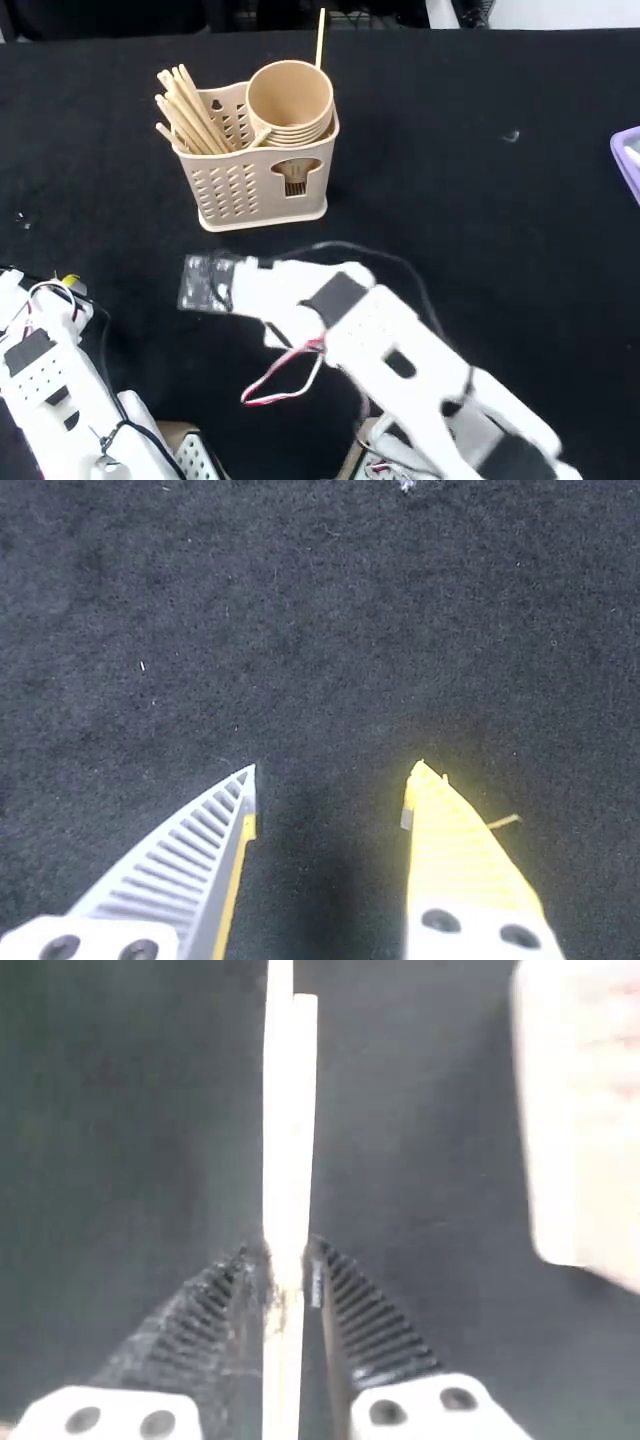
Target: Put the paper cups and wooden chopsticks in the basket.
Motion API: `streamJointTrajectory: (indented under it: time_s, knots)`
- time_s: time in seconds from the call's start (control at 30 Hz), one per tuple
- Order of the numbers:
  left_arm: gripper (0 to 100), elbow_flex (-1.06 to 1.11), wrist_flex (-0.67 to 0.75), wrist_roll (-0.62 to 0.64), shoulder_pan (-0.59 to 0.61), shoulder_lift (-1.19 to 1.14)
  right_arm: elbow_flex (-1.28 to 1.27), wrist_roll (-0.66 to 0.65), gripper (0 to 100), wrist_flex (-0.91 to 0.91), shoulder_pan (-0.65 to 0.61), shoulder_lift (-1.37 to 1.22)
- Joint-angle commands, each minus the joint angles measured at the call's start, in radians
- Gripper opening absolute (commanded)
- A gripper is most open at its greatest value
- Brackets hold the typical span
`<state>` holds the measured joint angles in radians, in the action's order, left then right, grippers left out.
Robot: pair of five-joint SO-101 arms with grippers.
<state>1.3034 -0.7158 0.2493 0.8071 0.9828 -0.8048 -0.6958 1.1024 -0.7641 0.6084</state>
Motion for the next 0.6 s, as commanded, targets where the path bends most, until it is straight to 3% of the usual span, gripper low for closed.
streamJointTrajectory:
  time_s: [0.0, 0.17, 0.37, 0.57]
  knots:
    - [24, -0.024, 0.012, 0.005, -0.001, 0.018, 0.128, 0.100, 1.0, -0.015, 0.009, 0.162]
    - [24, -0.022, 0.014, 0.005, -0.001, 0.018, 0.302, 0.307, 1.1, -0.221, 0.009, 0.236]
    - [24, -0.019, 0.015, 0.005, -0.002, 0.018, 0.344, 0.519, 1.1, -0.724, 0.058, 0.191]
    - [24, -0.019, 0.015, 0.005, -0.005, 0.018, 0.346, 0.589, 1.1, -1.099, 0.173, 0.012]
